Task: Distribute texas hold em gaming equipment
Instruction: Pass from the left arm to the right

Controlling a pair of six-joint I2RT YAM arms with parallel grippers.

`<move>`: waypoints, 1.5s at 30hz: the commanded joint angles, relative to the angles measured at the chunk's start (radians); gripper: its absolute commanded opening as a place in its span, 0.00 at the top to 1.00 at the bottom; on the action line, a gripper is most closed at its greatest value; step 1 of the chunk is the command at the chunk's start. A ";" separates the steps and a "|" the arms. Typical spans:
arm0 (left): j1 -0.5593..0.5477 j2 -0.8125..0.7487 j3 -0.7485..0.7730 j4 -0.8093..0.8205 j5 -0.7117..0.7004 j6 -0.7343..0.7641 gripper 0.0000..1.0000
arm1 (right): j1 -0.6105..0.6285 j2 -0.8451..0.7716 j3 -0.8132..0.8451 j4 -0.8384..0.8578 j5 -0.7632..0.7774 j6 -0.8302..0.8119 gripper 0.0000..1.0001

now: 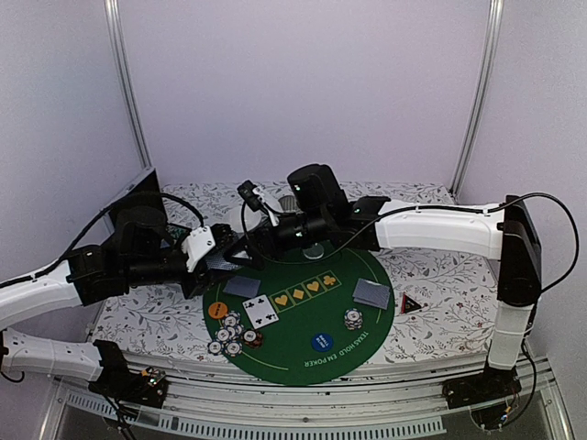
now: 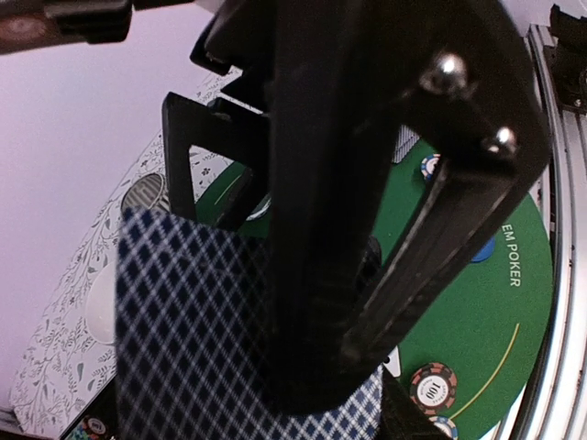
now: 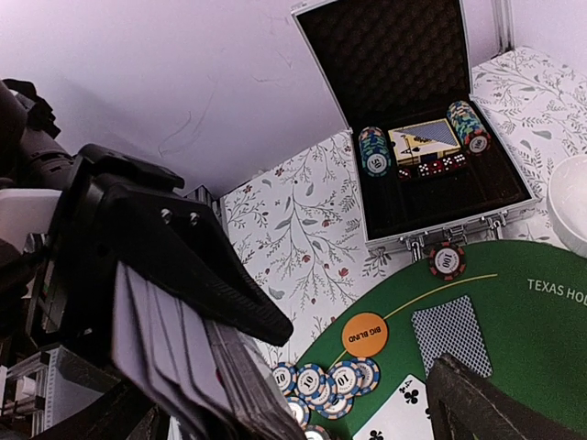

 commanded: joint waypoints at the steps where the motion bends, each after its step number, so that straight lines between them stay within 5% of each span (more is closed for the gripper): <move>1: -0.013 -0.017 -0.010 0.016 0.016 0.010 0.54 | 0.003 0.017 0.052 -0.018 0.030 0.013 0.03; 7: -0.014 -0.031 -0.014 0.028 0.031 0.001 0.56 | -0.004 -0.012 0.014 -0.035 0.085 0.004 0.15; 10: -0.014 -0.019 -0.008 0.028 0.032 -0.006 0.57 | -0.006 0.019 0.037 -0.032 -0.036 -0.005 0.31; 16: -0.014 -0.014 -0.006 0.035 0.025 0.006 0.57 | -0.007 0.065 0.077 -0.022 -0.180 0.019 0.40; 24: -0.014 -0.020 -0.013 0.045 0.010 0.014 0.56 | -0.010 0.084 0.087 -0.019 -0.253 0.052 0.82; 27: -0.014 -0.019 -0.022 0.047 0.019 0.021 0.36 | -0.015 0.074 0.076 -0.019 -0.250 0.059 0.96; 32: -0.016 -0.010 -0.028 0.043 -0.005 0.032 0.24 | -0.015 0.061 0.061 -0.014 -0.286 0.075 0.98; 45: -0.021 0.032 -0.021 0.039 -0.069 0.041 0.38 | -0.014 0.033 0.018 0.023 -0.301 0.115 0.98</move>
